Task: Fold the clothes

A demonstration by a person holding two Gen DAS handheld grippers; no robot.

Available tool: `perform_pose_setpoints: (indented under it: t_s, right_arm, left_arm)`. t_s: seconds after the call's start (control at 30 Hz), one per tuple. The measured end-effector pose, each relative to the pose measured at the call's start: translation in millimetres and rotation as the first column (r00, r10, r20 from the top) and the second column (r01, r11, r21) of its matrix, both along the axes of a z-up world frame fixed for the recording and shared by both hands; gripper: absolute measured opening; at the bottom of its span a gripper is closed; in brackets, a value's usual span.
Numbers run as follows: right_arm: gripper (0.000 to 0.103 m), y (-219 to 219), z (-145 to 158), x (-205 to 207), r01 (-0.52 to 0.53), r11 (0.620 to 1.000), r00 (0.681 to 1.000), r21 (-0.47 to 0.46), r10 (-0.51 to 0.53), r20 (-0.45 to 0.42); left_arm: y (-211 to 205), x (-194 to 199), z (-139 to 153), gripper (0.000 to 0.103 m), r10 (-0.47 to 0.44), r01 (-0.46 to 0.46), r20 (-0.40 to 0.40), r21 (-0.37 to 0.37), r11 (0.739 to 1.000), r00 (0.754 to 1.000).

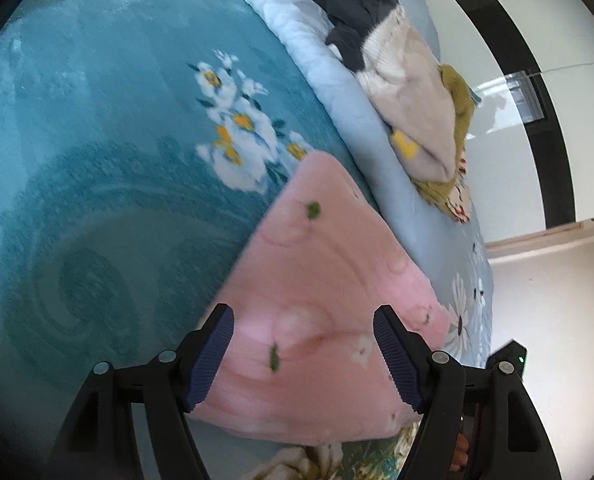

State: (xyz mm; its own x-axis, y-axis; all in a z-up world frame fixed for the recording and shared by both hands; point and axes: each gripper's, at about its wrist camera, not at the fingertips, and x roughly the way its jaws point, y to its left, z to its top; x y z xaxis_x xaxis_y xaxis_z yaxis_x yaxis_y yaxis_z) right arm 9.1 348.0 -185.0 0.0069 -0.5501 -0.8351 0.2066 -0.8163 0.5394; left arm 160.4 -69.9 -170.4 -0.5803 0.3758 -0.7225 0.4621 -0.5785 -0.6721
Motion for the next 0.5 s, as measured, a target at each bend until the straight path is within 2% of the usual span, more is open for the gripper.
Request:
perform_pose_setpoints:
  t_s: [0.13,0.2,0.4,0.5]
  right_arm:
    - [0.035,-6.1,4.0,2.4,0.0,1.0,1.0,-0.002,0.0,0.003]
    - [0.03,-9.9,5.4,2.6,-0.005,1.0,1.0,0.007,0.005,-0.002]
    - [0.024,-2.1,30.1,-0.4,-0.012,0.999,1.0,-0.052,0.011,-0.029]
    - [0.024,8.4,29.1,-4.4,-0.013,1.0,0.999,-0.016,0.012,-0.046]
  left_arm:
    - [-11.0,0.0,-6.0,0.076,0.032,-0.032,0.006,0.018,0.999,0.999]
    - [-13.7,1.3,-10.2,0.076,0.039,-0.04,0.014,0.031,0.999,0.999]
    - [-15.8,1.6,-12.9,0.076,0.038,-0.038,0.006,0.063,0.997,0.999]
    - [-13.1,-1.7,-16.0,0.077,0.022,-0.024,0.019,0.07,0.997,1.0]
